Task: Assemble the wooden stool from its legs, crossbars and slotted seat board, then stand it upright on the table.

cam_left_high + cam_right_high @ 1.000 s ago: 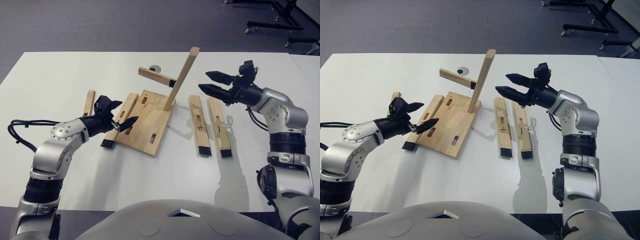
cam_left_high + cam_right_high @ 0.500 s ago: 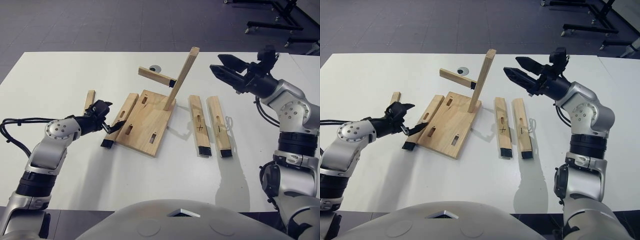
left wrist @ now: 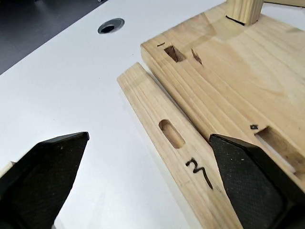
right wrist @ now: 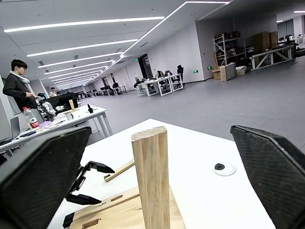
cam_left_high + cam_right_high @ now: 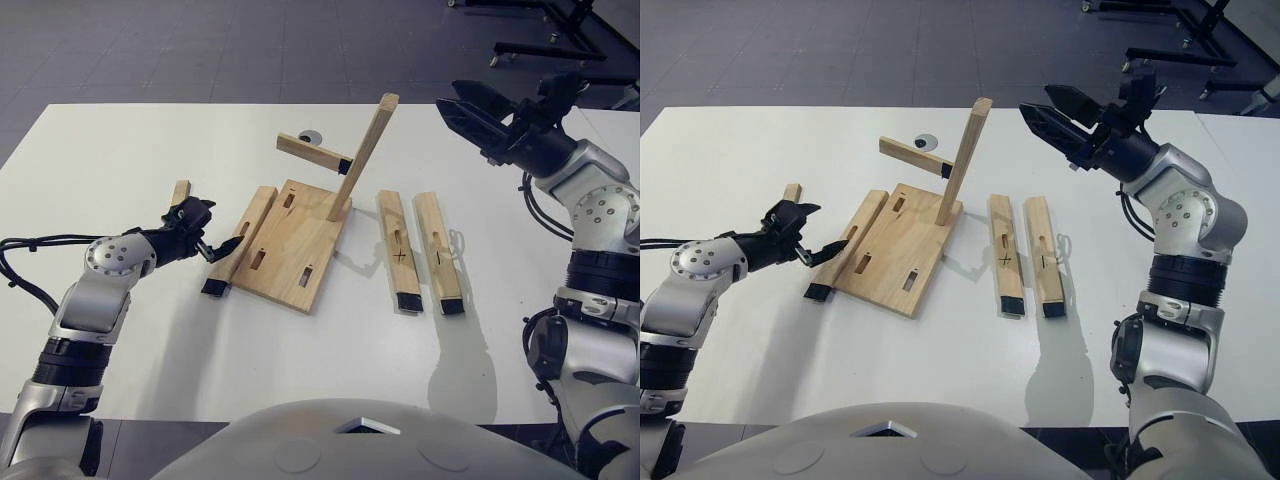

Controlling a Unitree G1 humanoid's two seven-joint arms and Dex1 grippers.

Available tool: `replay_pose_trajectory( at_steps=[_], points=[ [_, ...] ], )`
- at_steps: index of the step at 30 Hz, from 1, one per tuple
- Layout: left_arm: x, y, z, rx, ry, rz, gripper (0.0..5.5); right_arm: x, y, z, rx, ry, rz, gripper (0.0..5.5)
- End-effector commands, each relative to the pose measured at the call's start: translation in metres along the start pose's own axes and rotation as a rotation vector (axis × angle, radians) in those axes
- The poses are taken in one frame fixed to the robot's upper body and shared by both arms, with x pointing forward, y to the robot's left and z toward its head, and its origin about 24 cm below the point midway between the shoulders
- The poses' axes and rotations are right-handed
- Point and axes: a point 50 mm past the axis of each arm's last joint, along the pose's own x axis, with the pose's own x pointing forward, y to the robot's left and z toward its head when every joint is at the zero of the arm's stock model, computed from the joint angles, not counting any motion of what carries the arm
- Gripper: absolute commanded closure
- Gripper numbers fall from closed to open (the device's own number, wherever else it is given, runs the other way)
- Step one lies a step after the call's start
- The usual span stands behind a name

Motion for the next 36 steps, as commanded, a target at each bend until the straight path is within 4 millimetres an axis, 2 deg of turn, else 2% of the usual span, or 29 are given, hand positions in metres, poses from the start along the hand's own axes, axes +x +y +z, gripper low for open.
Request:
replay_pose_trajectory(
  at_steps=[1,5,14,19,22,24,29,31,33,36],
  points=[
    [0.01,-0.021,-0.019,0.008,0.063,-0.063,0.85,-0.001,-0.002,0.006,-0.023,0.003,-0.019,0.11],
    [0.017,-0.034,-0.024,0.033,0.075,-0.108,0.85,-0.001,-0.002,0.005,-0.023,0.005,-0.021,0.11],
    [0.024,-0.055,0.002,0.034,-0.012,-0.14,0.85,-0.001,-0.003,0.001,-0.025,0.005,-0.033,0.11],
    [0.027,-0.058,0.016,0.019,-0.048,-0.13,0.85,-0.002,-0.003,-0.003,-0.019,0.004,-0.039,0.11],
    [0.022,-0.047,0.014,0.016,-0.035,-0.09,0.85,-0.005,-0.004,-0.006,-0.036,0.025,-0.066,0.11],
    [0.016,-0.03,0.016,-0.016,-0.044,-0.038,0.85,-0.012,-0.008,-0.006,-0.044,0.059,-0.117,0.11],
    [-0.007,0.003,0.035,-0.17,-0.166,0.016,0.85,-0.048,-0.008,-0.012,-0.04,0.179,-0.281,0.11],
    [-0.013,0.01,0.04,-0.226,-0.215,0.036,0.85,-0.063,-0.005,-0.025,-0.023,0.22,-0.365,0.11],
    [-0.015,0.007,0.044,-0.258,-0.246,0.044,0.85,-0.074,0.001,-0.047,0.001,0.253,-0.463,0.11],
    [-0.018,0.005,0.046,-0.289,-0.273,0.07,0.85,-0.082,0.006,-0.076,0.045,0.291,-0.551,0.11]
  ],
)
